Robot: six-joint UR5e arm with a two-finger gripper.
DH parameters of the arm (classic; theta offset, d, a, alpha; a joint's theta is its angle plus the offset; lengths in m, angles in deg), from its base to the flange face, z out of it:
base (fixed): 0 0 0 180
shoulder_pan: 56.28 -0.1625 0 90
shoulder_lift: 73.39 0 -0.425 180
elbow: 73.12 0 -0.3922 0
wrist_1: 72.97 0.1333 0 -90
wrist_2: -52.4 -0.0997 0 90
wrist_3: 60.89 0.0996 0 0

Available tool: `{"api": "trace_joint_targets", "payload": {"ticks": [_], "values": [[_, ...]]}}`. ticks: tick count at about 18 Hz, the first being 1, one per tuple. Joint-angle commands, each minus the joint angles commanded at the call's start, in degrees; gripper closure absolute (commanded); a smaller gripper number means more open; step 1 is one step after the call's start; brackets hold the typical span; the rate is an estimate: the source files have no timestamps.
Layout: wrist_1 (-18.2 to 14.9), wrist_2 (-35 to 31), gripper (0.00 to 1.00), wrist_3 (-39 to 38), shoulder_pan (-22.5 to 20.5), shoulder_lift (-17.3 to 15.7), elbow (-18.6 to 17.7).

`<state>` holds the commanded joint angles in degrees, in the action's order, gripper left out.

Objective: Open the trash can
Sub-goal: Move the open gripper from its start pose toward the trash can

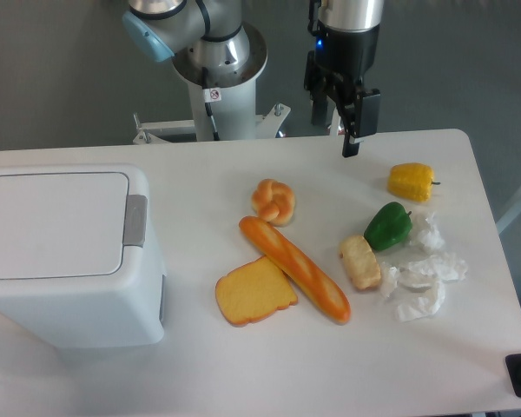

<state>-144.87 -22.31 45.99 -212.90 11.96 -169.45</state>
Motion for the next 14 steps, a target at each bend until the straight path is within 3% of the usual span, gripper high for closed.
{"api": "trace_joint_targets", "payload": {"ticks": [11, 14], "values": [[-0.2, 0.6, 0.00, -5.4, 1.6, 0.3, 0.5], [-0.4, 0.9, 0.00, -9.7, 2.4, 1.2, 3.2]]}}
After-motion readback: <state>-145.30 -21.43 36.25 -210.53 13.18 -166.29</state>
